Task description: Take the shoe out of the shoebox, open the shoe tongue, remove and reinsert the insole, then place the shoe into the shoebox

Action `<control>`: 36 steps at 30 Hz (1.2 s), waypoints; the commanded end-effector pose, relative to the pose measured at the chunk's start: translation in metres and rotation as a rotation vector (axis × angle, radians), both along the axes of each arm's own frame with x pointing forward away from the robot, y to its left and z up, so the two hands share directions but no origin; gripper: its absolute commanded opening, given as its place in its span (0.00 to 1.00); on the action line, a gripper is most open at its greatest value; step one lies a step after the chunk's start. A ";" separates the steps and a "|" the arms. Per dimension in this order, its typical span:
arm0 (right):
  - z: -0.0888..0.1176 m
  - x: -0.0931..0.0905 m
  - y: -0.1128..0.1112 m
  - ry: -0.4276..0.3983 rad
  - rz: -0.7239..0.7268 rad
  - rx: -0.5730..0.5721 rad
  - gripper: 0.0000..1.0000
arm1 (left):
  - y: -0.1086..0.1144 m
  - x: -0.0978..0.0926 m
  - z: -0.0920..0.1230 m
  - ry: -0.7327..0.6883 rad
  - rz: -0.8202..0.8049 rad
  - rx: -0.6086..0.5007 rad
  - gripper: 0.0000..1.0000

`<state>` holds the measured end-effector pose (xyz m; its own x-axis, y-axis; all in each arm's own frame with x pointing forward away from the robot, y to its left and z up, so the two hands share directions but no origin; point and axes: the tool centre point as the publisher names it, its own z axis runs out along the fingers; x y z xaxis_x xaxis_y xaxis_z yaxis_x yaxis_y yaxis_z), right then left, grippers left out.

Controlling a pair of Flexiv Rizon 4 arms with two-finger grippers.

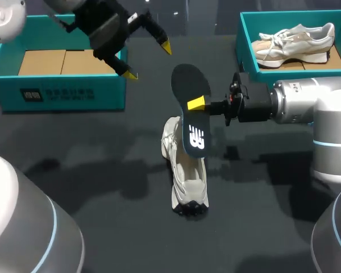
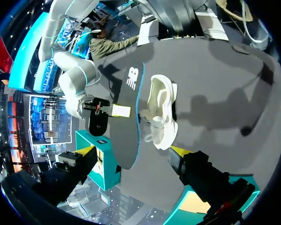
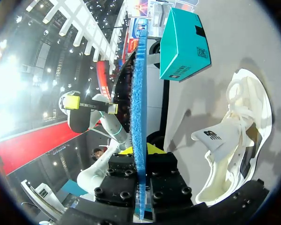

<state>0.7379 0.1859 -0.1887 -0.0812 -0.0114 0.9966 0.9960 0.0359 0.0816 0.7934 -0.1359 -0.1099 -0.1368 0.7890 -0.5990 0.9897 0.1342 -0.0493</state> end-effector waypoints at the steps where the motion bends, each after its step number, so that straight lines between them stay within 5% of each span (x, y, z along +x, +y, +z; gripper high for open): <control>1: 0.000 0.000 0.000 0.000 0.000 -0.002 0.00 | 0.006 -0.012 -0.006 -0.111 0.005 -0.550 1.00; 18: 0.000 0.000 0.000 0.000 0.000 -0.002 0.00 | 0.006 -0.012 -0.006 -0.111 0.005 -0.550 1.00; 29: -0.001 -0.002 0.004 -0.006 -0.017 0.016 0.00 | -0.004 -0.010 -0.042 -0.088 0.026 -0.686 1.00; 36: 0.001 -0.003 0.006 -0.012 -0.048 0.014 0.00 | -0.005 -0.010 -0.043 -0.080 0.017 -0.697 1.00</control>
<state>0.7386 0.1903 -0.1888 -0.0934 -0.0248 0.9953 0.9956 -0.0040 0.0934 0.7854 -0.1412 -0.1495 -0.0884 0.2701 -0.9588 0.9920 0.1108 -0.0602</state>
